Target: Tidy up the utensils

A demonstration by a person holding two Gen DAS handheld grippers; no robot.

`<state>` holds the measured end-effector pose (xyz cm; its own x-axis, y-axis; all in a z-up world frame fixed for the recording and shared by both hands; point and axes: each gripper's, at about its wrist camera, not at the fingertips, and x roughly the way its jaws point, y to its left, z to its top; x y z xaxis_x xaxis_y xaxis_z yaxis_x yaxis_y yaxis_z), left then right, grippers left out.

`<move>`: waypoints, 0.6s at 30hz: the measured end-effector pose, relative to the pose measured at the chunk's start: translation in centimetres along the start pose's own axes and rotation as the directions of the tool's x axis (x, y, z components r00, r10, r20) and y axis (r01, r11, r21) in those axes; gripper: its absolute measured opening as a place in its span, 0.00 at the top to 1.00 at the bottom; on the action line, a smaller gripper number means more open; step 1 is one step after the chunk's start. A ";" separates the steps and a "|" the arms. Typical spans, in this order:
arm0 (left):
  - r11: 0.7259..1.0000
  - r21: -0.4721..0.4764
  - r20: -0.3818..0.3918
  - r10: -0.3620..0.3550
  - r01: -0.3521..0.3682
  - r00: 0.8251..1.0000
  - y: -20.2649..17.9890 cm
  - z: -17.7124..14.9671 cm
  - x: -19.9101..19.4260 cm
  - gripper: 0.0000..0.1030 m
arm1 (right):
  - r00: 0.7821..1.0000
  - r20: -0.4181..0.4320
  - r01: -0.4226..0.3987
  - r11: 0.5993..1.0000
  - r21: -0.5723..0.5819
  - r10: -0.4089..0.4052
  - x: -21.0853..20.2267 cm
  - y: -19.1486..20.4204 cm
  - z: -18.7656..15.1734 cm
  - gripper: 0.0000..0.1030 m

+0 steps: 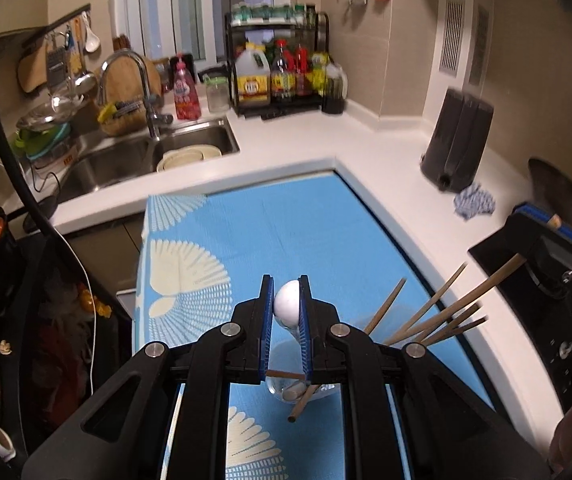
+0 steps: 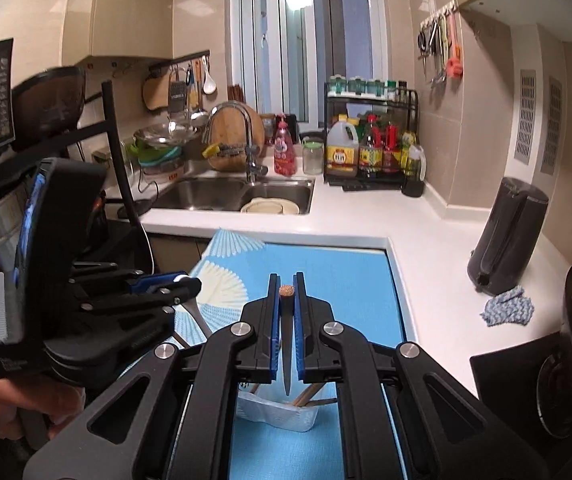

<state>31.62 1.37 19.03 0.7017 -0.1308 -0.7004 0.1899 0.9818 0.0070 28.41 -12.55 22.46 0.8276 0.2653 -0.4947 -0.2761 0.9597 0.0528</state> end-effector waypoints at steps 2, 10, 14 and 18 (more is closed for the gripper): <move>1.000 0.005 -0.027 -0.002 0.002 1.000 -0.3 -0.9 1.4 0.88 | 1.000 -0.023 -0.007 1.000 0.008 0.008 1.1 -0.2 -1.2 0.94; 0.999 0.018 0.033 0.028 -0.029 0.999 -0.6 -2.1 -1.1 0.71 | 0.999 -0.044 0.003 1.000 0.004 -0.003 0.9 -0.2 -3.0 0.70; 1.000 -0.007 0.122 0.027 -0.026 0.992 -0.3 -2.3 -5.9 0.59 | 1.000 0.014 0.016 1.000 -0.010 -0.016 -2.7 0.3 -2.8 0.61; 0.999 -0.037 0.212 0.037 -0.030 0.977 -0.6 -5.0 -10.1 0.38 | 0.994 0.095 0.044 0.999 -0.006 -0.043 -7.1 0.5 -4.1 0.39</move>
<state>21.02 2.78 22.51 0.8380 -0.1208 -0.5322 0.1433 0.9897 0.0010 20.38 -14.29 22.41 0.8816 0.2312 -0.4114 -0.2424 0.9698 0.0255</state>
